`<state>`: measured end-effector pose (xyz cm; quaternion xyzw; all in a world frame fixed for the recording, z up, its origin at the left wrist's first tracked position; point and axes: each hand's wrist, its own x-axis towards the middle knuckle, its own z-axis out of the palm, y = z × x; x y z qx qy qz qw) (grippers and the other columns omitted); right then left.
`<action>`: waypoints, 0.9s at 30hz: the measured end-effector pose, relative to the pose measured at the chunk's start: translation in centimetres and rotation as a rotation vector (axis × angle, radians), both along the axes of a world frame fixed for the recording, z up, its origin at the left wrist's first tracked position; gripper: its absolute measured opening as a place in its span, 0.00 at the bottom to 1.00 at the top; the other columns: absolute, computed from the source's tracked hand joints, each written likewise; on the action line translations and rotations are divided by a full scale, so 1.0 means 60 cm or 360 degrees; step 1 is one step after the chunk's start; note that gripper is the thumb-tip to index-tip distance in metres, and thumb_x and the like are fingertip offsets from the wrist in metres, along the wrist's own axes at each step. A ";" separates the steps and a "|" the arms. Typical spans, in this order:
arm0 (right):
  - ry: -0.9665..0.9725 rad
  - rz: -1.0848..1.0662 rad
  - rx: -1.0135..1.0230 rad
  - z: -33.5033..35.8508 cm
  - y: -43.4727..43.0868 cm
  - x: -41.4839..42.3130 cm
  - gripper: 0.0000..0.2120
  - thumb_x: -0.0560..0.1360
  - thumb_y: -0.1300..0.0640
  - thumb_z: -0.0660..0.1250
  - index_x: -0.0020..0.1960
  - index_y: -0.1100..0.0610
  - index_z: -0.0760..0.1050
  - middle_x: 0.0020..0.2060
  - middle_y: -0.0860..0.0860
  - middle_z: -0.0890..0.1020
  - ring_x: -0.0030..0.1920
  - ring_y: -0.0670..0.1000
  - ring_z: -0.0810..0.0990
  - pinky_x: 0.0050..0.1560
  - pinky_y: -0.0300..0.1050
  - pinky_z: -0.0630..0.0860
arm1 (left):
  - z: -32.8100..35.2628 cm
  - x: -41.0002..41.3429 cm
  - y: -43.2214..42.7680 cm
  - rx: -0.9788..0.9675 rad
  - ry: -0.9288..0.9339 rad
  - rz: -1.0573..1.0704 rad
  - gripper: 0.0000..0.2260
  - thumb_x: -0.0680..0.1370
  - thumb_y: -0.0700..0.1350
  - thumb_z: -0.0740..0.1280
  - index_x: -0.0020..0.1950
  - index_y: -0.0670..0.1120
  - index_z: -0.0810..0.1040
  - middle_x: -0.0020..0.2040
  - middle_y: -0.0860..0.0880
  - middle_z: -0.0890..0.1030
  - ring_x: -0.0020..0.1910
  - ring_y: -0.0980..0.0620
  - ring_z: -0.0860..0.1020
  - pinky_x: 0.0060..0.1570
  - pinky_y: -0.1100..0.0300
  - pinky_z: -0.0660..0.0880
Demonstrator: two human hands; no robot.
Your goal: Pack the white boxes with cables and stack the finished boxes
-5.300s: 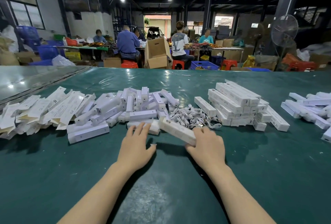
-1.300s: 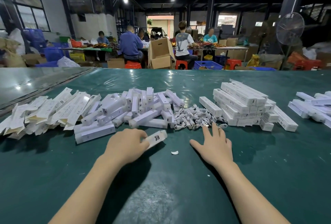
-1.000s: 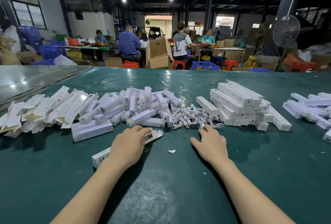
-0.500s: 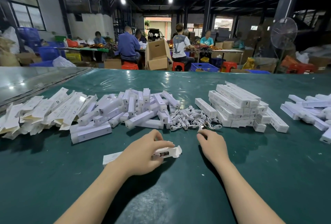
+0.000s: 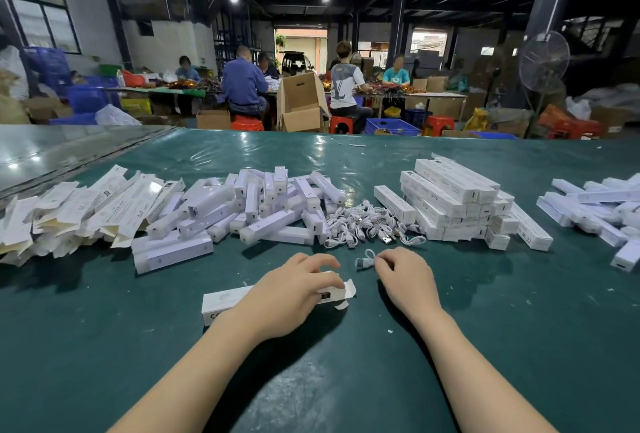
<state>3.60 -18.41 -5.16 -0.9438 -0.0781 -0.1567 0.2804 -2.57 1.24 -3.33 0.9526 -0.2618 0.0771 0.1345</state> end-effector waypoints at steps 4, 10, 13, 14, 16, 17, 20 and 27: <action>0.0119 0.0302 0.0432 0.005 0.000 -0.018 0.13 0.75 0.64 0.59 0.48 0.56 0.82 0.30 0.38 0.77 0.39 0.45 0.75 0.39 0.32 0.67 | 0.000 0.001 -0.002 -0.0073 0.0049 -0.0043 0.20 0.77 0.34 0.56 0.60 0.55 0.74 0.65 0.63 0.69 0.62 0.56 0.65 0.58 0.57 0.68; 0.0012 0.0269 0.0274 0.003 -0.001 -0.013 0.08 0.71 0.65 0.65 0.45 0.55 0.80 0.38 0.48 0.74 0.36 0.45 0.73 0.38 0.37 0.63 | -0.003 0.009 0.002 -0.0063 0.0057 0.0003 0.23 0.76 0.33 0.53 0.61 0.56 0.73 0.69 0.61 0.67 0.64 0.55 0.67 0.58 0.65 0.62; 0.0090 0.0315 0.0206 0.003 0.001 -0.009 0.02 0.71 0.57 0.71 0.42 0.56 0.81 0.43 0.46 0.73 0.37 0.41 0.73 0.42 0.36 0.64 | -0.005 0.010 0.000 -0.0062 0.0029 0.0006 0.23 0.76 0.33 0.53 0.61 0.57 0.73 0.70 0.62 0.66 0.65 0.56 0.66 0.58 0.63 0.63; 0.0102 0.0318 0.0176 0.004 0.000 -0.008 0.03 0.71 0.56 0.71 0.42 0.56 0.81 0.43 0.46 0.75 0.39 0.43 0.73 0.43 0.37 0.66 | -0.006 0.009 0.000 -0.0072 0.0015 0.0002 0.23 0.76 0.33 0.53 0.60 0.57 0.73 0.70 0.62 0.66 0.65 0.57 0.65 0.58 0.62 0.64; 0.0074 0.0314 0.0066 0.010 0.000 -0.010 0.04 0.71 0.55 0.71 0.41 0.56 0.81 0.42 0.49 0.80 0.40 0.47 0.74 0.44 0.39 0.68 | -0.008 0.009 0.000 -0.0103 -0.0014 -0.0001 0.22 0.76 0.33 0.53 0.59 0.56 0.74 0.68 0.63 0.67 0.64 0.57 0.64 0.57 0.62 0.65; 0.0043 0.0308 -0.0014 0.012 0.002 -0.012 0.05 0.72 0.54 0.70 0.42 0.55 0.80 0.41 0.50 0.81 0.41 0.48 0.75 0.43 0.40 0.67 | -0.008 0.009 0.000 -0.0117 -0.0020 -0.0002 0.22 0.76 0.33 0.53 0.59 0.55 0.75 0.67 0.64 0.68 0.63 0.58 0.64 0.57 0.61 0.66; -0.0047 0.0312 -0.0169 0.013 0.009 -0.016 0.09 0.73 0.53 0.68 0.51 0.54 0.73 0.46 0.50 0.80 0.48 0.52 0.76 0.44 0.43 0.67 | -0.008 0.009 0.001 -0.0141 -0.0007 -0.0020 0.23 0.75 0.32 0.54 0.58 0.55 0.75 0.62 0.64 0.71 0.62 0.59 0.64 0.57 0.61 0.66; 0.0069 0.0392 -0.0036 0.014 0.000 -0.016 0.11 0.73 0.55 0.69 0.55 0.55 0.75 0.46 0.51 0.81 0.49 0.52 0.75 0.47 0.41 0.67 | -0.005 0.007 0.003 -0.0126 0.0065 -0.0033 0.22 0.74 0.35 0.59 0.60 0.57 0.74 0.66 0.63 0.69 0.64 0.59 0.66 0.59 0.65 0.63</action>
